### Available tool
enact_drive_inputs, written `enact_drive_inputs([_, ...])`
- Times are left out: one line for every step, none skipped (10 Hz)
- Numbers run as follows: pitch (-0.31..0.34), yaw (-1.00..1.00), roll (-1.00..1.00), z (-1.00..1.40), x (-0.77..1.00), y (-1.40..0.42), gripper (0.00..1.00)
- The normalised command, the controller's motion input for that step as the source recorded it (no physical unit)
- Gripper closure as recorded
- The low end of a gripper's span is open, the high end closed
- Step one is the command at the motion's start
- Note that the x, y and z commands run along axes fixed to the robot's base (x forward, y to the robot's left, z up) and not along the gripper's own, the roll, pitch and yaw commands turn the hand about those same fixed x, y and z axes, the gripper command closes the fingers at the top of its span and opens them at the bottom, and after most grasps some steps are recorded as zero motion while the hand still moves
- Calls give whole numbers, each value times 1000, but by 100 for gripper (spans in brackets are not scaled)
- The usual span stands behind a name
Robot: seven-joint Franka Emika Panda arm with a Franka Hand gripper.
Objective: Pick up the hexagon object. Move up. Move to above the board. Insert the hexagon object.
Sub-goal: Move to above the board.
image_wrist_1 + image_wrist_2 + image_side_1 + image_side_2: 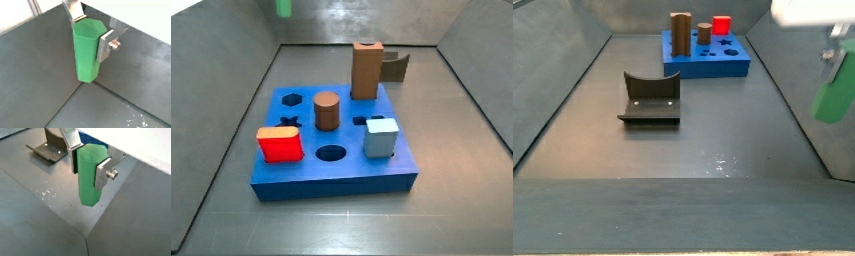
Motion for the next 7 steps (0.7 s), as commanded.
enact_drive_inputs([57, 17, 88, 1000, -104, 63, 100])
enact_drive_inputs([57, 17, 85, 1000, -112, 55, 100])
enact_drive_inputs([55, 17, 80, 1000, -118, 49, 100])
enact_drive_inputs([63, 16, 80, 1000, -126, 43, 100])
enact_drive_inputs([66, 17, 81, 1000, -132, 38, 100])
enact_drive_inputs([68, 18, 86, 1000, -152, 27, 100])
enact_drive_inputs([69, 18, 88, 1000, -163, 22, 100])
